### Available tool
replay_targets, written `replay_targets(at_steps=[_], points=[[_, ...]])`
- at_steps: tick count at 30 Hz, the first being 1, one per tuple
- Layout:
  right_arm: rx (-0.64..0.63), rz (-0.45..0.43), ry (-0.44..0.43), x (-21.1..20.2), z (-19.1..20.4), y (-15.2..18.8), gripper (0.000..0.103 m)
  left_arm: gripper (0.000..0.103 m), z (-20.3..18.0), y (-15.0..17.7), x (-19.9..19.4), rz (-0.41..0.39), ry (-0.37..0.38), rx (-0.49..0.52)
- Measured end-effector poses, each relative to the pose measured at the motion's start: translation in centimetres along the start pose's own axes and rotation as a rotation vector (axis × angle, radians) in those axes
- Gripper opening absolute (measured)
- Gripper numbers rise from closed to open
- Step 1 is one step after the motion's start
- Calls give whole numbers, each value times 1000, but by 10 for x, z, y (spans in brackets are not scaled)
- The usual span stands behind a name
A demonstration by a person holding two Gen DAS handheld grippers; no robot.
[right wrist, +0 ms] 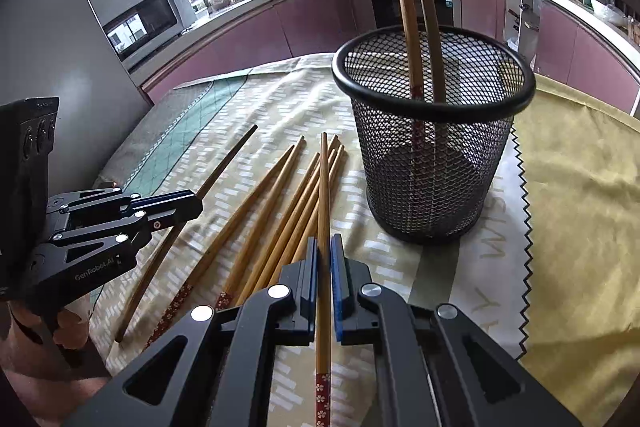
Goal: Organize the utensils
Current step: 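Grasp a chopstick with the right tool while the left tool grasps another, lifting both, then lower the right tool's chopstick into the mesh cup while the left tool inserts its own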
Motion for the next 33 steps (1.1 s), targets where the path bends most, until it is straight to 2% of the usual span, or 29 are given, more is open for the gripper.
replay_targets(at_steps=[7,17,24,33], points=[[-51,-62,-36,-24,16,0,6,7,-6,-1,-29,-43,89,-6],[-77,-144,-80,-60,22,-7,6,7,-15,-2,-72,-114,148,10],[-91,-193,-91,-77,24,-10,6,7,-22,-3,-97,-146,214,23],[-111,-273,-88,-106,27,-19,6,7,-31,-5,-126,-196,251,48]])
Point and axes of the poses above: each gripper's, at about its wrist camera, not at the fingertips, and x roughly the way its jaws point, z to its left, y to its underside, the point moved 10 cm from there along x, roughly the way its jaws point, and after that the axes turned 11 degrees about z, right-handed, at the moved point
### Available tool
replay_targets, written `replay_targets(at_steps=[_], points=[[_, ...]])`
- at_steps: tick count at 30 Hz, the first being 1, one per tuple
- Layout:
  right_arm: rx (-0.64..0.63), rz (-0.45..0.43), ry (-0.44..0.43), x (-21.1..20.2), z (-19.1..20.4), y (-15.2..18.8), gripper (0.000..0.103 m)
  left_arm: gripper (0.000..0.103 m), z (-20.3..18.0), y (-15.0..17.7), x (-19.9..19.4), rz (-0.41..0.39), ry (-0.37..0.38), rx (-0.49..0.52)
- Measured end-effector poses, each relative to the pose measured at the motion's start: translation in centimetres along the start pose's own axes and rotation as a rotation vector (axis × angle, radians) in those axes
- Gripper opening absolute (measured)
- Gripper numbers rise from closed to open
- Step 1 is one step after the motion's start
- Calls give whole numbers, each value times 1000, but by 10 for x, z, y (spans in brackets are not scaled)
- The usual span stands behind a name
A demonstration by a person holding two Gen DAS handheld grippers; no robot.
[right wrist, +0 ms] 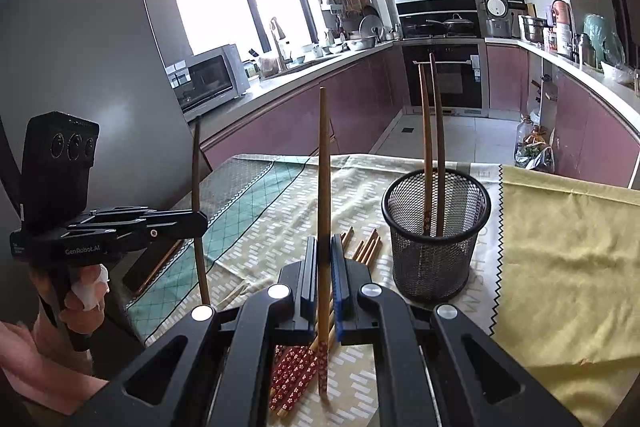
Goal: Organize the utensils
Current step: 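Lower the right tool's chopstick into the mesh cup while the left tool inserts its own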
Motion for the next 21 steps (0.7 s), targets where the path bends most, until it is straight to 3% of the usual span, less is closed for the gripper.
replay_targets(at_steps=[9,21], points=[[-30,-78,25,-27,-7,-23,6,7,-15,-22,-23,-73,23,37],[-60,-168,65,-64,-17,-64,6,7,-52,-80,-36,-178,68,84]])
Point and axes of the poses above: each gripper's, at about its wrist camera, not at the fingertips, and x roughly the way its jaws point, z to its left, y to its underside, the point moved 10 cm from there along x, roughly the way its jaws point, and after that the axes turned 11 degrees about z, right-handed, at the moved point
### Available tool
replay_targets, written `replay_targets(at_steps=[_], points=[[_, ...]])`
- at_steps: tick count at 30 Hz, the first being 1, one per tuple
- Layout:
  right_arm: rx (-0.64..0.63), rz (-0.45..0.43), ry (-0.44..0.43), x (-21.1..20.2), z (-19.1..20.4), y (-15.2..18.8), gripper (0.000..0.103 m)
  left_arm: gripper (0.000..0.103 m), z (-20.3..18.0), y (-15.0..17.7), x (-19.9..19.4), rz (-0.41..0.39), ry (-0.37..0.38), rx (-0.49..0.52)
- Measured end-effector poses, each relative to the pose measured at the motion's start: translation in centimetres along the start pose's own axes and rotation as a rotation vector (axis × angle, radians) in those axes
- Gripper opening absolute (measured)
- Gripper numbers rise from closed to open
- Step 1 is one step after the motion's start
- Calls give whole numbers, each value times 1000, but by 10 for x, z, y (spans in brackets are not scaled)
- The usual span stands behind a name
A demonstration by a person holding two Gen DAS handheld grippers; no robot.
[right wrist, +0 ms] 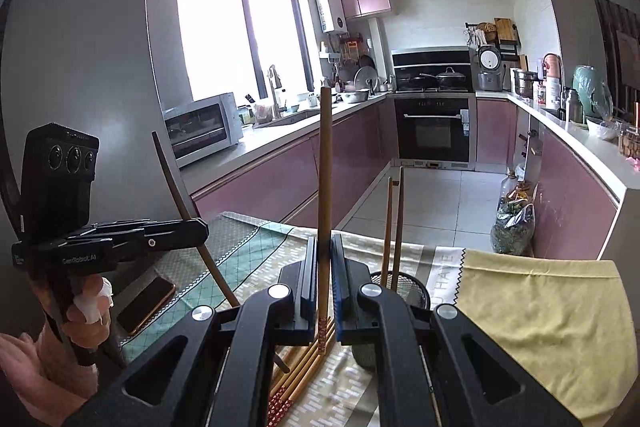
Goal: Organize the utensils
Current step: 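Lower the right tool's chopstick into the mesh cup while the left tool inserts its own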
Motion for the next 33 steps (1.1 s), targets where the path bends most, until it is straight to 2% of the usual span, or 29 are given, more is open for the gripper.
replay_targets(at_steps=[8,12,14,21,33], points=[[-37,-83,74,-22,-12,-32,6,7,-19,-50,-1,-83,11,16],[-44,-71,120,-12,-22,-36,6,7,-27,-67,7,-102,12,19],[-36,-51,127,-3,-29,-34,6,7,-29,-71,15,-96,-13,24],[-1,53,123,33,-46,-17,6,7,-22,-55,67,51,-75,22],[38,239,94,79,-54,15,6,7,-4,-26,131,247,-99,62]])
Point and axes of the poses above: each gripper's, at about its wrist camera, not at the fingertips, and x roughly the way its jaws point, z to its left, y to its underside, the point moved 10 cm from there along x, roughly the way its jaws point, and after that the axes turned 11 degrees about z, right-handed, at the moved point
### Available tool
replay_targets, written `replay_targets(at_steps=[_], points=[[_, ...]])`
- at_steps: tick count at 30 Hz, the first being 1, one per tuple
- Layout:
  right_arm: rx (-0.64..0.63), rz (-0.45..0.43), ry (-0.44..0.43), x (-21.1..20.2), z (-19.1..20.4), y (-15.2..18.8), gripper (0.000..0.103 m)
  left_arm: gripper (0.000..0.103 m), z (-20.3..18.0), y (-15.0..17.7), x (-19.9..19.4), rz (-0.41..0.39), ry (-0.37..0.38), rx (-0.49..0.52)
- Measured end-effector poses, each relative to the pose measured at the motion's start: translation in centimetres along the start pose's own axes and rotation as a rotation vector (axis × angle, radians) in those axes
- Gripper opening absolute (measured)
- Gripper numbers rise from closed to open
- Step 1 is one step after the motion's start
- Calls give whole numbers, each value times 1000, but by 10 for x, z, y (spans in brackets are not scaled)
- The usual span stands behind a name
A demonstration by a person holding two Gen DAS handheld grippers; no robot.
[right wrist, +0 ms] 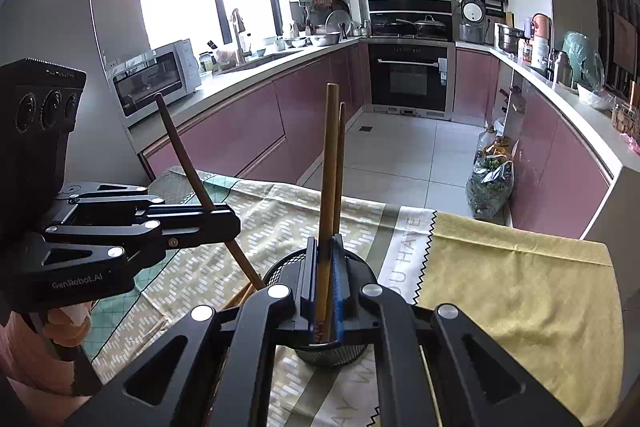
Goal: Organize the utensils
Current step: 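Lower the right tool's chopstick into the mesh cup while the left tool inserts its own, then move both open tools back down to the remaining chopsticks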
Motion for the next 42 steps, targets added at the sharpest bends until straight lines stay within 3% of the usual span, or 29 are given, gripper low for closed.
replay_targets(at_steps=[12,16,20,24,30,34,42], points=[[51,13,-4,19,-14,-1,8,8,15,-13,47,49,-32,-39],[50,-1,-13,14,-14,3,19,18,21,-8,45,23,-50,-49],[50,-12,-28,10,-8,10,21,22,26,2,35,-9,-66,-64],[30,-42,-70,-3,7,20,38,33,36,23,15,-47,-101,-59],[-31,-41,-134,-12,40,46,42,38,56,66,-1,-42,-155,-66],[-48,29,-168,6,60,72,43,40,70,104,5,21,-175,-87],[1,177,-153,58,70,112,43,40,89,161,23,122,-199,-118]])
Point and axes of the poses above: each gripper's, at about its wrist camera, not at the fingertips, and x roughly the way its jaws point, z to its left, y to its underside, the point moved 10 cm from there along x, roughly the way its jaws point, and after that the axes turned 11 degrees about z, right-handed, at the moved point
